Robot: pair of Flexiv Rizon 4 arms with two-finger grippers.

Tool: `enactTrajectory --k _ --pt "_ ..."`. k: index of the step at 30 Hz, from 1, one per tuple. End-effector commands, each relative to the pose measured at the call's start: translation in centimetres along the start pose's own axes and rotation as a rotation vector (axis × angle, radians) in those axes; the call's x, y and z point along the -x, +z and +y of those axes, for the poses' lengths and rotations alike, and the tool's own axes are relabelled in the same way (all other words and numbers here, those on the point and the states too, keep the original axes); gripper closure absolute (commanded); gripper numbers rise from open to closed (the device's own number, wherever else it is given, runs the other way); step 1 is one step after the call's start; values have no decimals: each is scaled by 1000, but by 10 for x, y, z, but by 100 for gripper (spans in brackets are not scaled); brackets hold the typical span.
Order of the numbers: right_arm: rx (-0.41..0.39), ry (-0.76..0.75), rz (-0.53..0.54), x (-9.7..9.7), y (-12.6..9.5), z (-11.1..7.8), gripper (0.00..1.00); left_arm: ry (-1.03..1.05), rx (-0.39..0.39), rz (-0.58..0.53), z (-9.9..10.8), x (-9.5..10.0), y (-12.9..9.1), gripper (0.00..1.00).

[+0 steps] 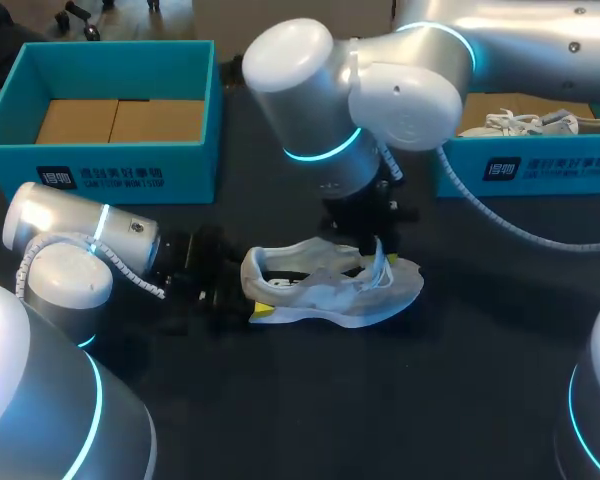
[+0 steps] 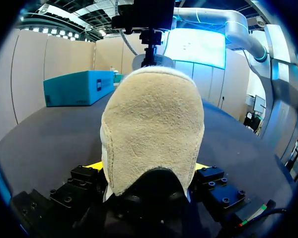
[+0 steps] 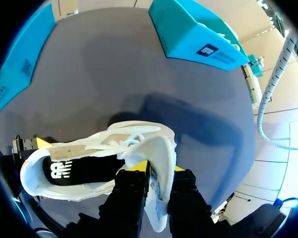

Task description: Take the shoe out of the shoebox, open the shoe tongue, remove and reinsert the insole, then place the shoe into the shoebox

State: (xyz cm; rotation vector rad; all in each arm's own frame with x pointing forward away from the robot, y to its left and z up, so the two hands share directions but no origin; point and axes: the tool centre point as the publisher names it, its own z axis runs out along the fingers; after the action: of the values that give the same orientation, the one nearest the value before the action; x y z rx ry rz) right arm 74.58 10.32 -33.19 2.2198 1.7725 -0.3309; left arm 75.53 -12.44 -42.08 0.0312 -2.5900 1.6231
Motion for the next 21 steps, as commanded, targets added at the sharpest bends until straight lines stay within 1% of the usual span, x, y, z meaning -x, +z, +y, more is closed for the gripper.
enactTrajectory --k 1,3,12,21 --pt "-1 37 22 5 11 -4 78 -2 4 1 0 0 -1 100" --pt "-7 42 25 5 15 -4 69 -2 4 1 0 0 -1 100" --pt "-27 64 42 7 29 -6 63 -2 4 1 0 0 -1 100" --pt "-46 91 48 11 41 -12 52 -2 4 1 0 0 -1 100"
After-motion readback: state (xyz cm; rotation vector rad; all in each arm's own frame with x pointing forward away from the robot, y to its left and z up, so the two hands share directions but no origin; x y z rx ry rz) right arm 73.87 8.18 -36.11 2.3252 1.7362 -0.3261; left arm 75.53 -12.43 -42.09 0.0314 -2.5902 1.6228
